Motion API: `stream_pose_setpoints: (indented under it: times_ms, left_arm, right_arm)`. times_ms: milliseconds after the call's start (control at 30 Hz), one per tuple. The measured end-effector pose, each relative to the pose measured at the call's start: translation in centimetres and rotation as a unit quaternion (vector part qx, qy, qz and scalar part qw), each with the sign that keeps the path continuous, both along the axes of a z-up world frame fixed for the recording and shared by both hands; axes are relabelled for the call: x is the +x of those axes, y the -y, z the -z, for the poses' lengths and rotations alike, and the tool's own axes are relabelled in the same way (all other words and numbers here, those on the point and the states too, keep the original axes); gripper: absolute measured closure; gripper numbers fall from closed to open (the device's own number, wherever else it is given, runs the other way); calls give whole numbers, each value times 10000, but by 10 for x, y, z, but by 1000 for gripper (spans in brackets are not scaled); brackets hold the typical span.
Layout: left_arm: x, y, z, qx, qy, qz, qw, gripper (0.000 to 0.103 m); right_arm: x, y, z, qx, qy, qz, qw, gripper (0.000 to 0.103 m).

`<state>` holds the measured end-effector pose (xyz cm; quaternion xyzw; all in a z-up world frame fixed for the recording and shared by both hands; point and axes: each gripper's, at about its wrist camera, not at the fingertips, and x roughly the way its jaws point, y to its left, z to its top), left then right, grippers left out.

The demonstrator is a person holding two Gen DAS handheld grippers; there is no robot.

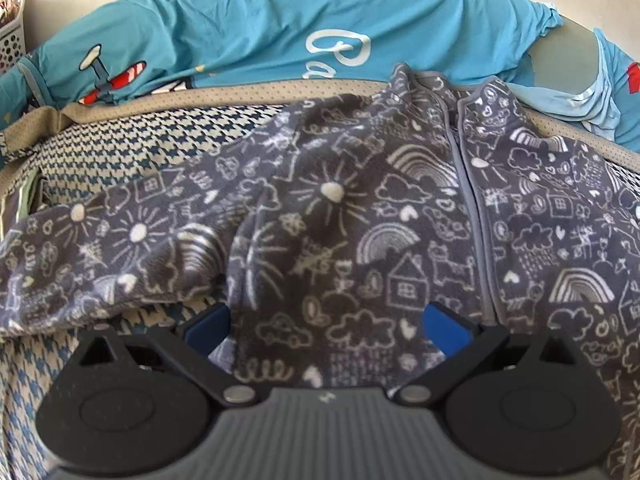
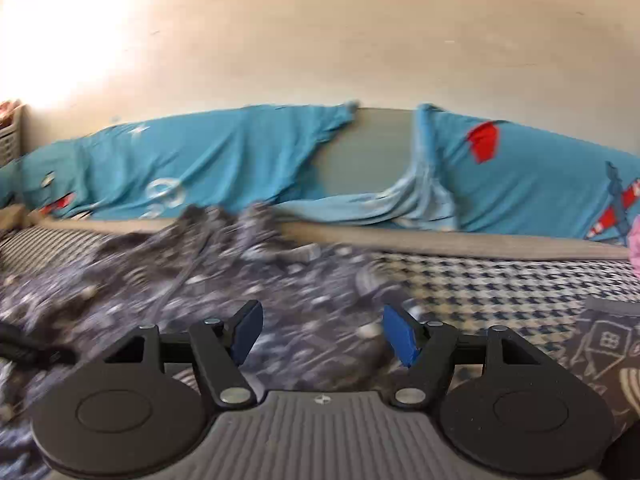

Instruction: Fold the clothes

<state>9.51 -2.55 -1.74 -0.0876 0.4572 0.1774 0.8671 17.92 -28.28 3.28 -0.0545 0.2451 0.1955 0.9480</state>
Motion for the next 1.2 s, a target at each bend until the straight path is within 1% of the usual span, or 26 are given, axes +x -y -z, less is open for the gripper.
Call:
stream_pose_setpoints:
  times_ms: [133, 300, 433, 567, 600, 667, 700, 733, 767, 833, 967, 1033, 1067, 1167, 1200]
  left_arm:
    - [0, 1, 2, 35, -44, 38, 10000, 0]
    - [0, -2, 4, 20, -94, 34, 9999, 0]
    - [1, -2, 5, 8, -132, 61, 9999, 0]
    - [1, -4, 7, -8, -181, 81, 9998, 0]
    - [2, -4, 7, -12, -193, 81, 9998, 0]
    - [3, -4, 8, -12, -210, 83, 9997, 0]
    - [3, -4, 8, -10, -216, 86, 9997, 0]
    - [3, -4, 8, -8, -219, 90, 9997, 0]
    - [3, -4, 8, -8, -222, 99, 9997, 0]
    - [3, -4, 8, -4, -212, 129, 9997, 0]
    - [0, -2, 6, -35, -147, 259, 9996, 0]
    - [-1, -1, 5, -48, -126, 329, 9994, 0]
    - [-1, 0, 5, -48, -120, 374, 9992, 0]
    - [-2, 6, 6, 4, -145, 553, 9984, 0]
    - [-1, 9, 7, 47, -176, 625, 9979, 0]
  right_arm:
    - [23, 13, 10, 185, -139, 502, 9985, 37]
    - [49, 29, 27, 462, -421, 864, 9943, 37]
    - [65, 35, 42, 479, -639, 1011, 9917, 37]
    - [72, 30, 52, 407, -763, 944, 9918, 38]
    - [73, 29, 53, 406, -783, 904, 9920, 40]
    - [75, 26, 55, 418, -795, 866, 9922, 54]
    - [75, 24, 55, 421, -783, 861, 9923, 59]
    - [75, 22, 55, 424, -773, 856, 9924, 72]
    - [75, 21, 55, 425, -789, 847, 9924, 80]
    - [76, 19, 53, 406, -778, 883, 9922, 88]
    - [72, 17, 46, 321, -635, 1042, 9920, 94]
    - [71, 21, 41, 199, -509, 1306, 9899, 95]
    - [72, 27, 38, 237, -503, 1415, 9884, 95]
    - [77, 40, 37, 510, -756, 1498, 9845, 95]
    - [77, 38, 38, 432, -763, 1497, 9848, 95]
